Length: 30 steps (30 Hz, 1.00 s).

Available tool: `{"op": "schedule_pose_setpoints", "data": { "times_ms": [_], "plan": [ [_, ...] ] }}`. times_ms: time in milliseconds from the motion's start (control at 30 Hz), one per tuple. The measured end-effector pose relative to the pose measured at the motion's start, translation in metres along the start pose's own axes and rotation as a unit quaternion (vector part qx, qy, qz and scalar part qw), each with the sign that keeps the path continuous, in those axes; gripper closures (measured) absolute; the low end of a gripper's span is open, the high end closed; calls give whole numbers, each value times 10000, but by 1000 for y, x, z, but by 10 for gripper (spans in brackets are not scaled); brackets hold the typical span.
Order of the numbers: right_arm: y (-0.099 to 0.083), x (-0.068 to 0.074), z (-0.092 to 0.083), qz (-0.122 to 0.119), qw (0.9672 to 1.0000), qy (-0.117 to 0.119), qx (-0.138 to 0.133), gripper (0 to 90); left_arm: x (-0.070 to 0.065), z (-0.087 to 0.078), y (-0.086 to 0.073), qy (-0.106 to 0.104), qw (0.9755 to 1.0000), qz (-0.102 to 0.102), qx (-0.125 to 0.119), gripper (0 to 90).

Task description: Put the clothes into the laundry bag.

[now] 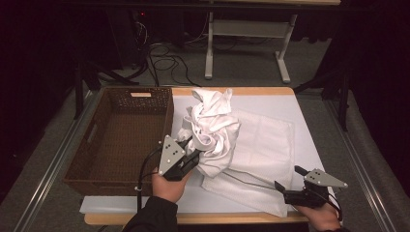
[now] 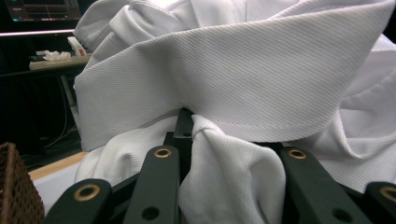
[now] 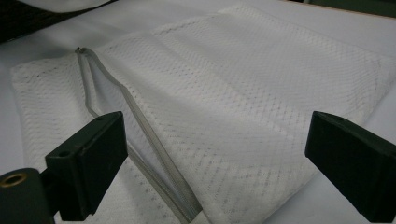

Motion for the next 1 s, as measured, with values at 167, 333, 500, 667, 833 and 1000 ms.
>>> {"op": "schedule_pose_setpoints", "data": {
  "times_ms": [167,333,500,667,833,1000],
  "plan": [
    [1,2,0,-9,10000,27,-9,107,-8,-18,-22,-35,9999,46,100,701],
    [2,8,5,-22,9999,94,50,166,-16,-22,-49,-80,9999,-43,145,699],
    [9,16,17,-67,9996,216,148,258,-15,-22,-57,-54,9999,-115,75,698],
    [17,23,31,-236,9989,247,333,379,-13,-23,-60,-71,9999,-153,9,696],
    [20,33,46,-393,9972,305,566,436,-10,-23,-61,-75,9997,-222,-10,696],
    [20,44,58,-705,9939,206,818,456,-11,-23,-61,-81,9998,-208,-13,695]
  ]
}}
Point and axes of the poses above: each handheld gripper's, and its own axes: z roughly forward along the jaws, y roughly out of its top, x roughly to its left, the point moved 5 cm from there along z, roughly forward along the jaws, and after that the axes turned 11 degrees about x, right-handed, at the moved point
